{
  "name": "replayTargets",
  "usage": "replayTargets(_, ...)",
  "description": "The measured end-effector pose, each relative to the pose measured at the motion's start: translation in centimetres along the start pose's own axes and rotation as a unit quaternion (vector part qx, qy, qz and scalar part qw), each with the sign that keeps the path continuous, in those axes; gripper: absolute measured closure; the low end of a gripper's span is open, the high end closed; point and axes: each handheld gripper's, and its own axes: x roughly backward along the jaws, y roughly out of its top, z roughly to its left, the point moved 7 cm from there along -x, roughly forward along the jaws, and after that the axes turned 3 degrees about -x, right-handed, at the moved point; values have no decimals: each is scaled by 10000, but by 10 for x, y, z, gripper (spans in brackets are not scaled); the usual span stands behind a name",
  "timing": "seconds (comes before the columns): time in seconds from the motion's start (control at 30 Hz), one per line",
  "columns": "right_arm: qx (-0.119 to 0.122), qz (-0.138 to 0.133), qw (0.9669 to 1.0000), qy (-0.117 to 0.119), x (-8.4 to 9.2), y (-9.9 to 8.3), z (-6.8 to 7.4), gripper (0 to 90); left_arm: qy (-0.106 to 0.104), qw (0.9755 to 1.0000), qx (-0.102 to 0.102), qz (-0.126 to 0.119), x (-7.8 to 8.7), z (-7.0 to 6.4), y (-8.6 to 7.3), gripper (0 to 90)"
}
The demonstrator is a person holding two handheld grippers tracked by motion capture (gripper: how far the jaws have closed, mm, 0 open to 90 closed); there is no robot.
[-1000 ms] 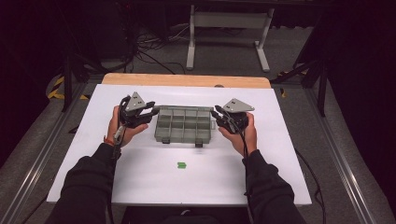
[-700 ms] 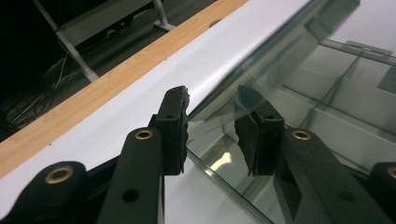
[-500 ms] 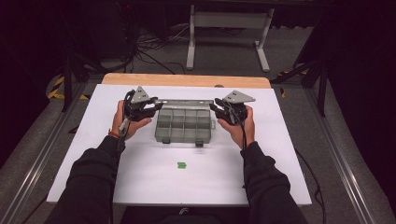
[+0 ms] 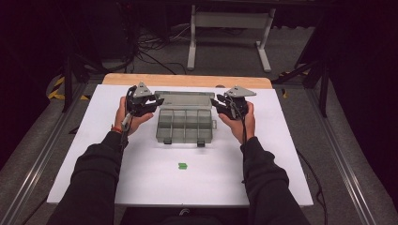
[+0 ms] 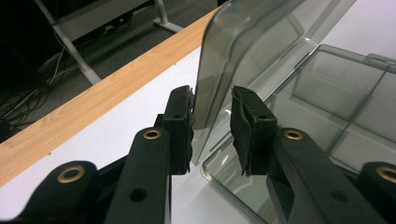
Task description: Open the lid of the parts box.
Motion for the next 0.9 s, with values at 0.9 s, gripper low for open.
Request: replayTargets(0.9, -728, 220, 9971, -71, -50, -27, -15, 810, 193, 9976, 616, 232, -35, 16, -19, 751)
